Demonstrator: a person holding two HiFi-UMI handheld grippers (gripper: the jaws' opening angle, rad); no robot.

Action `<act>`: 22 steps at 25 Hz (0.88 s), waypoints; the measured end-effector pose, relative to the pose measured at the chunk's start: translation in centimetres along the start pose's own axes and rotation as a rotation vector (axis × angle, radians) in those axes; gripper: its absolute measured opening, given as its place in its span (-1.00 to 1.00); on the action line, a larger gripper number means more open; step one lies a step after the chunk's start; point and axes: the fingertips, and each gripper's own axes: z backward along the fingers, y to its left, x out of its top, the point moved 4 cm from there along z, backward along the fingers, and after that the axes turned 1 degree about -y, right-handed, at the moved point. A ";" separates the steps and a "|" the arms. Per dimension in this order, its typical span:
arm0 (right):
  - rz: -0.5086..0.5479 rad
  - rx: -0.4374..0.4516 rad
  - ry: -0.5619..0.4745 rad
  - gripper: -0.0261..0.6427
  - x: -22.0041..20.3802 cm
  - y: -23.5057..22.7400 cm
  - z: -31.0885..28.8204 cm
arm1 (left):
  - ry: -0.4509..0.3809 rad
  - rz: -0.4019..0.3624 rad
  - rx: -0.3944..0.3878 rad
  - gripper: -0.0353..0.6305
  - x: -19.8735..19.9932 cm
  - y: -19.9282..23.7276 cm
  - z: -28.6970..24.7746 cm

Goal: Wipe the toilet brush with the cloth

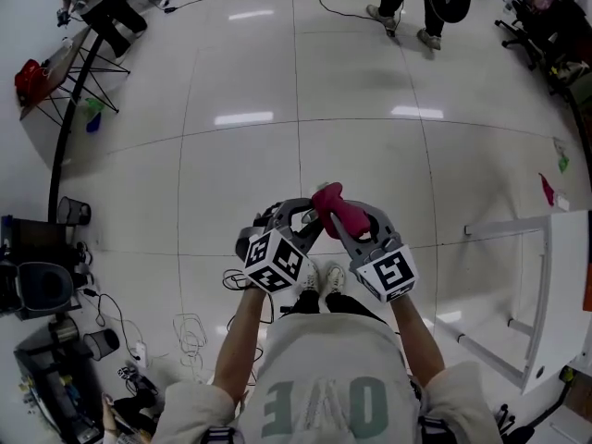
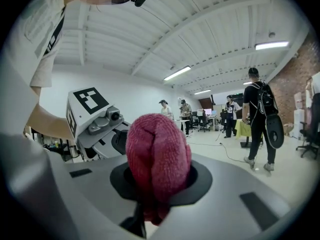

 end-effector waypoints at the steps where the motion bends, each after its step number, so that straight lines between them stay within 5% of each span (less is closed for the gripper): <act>1: 0.008 -0.005 0.002 -0.72 0.1 -0.1 -0.2 | -0.010 -0.002 0.003 -0.56 0.2 0.1 0.3; 22: 0.024 -0.090 0.114 -0.72 -3.9 -0.6 -2.5 | -0.263 0.044 -0.011 -0.56 4.2 2.6 6.4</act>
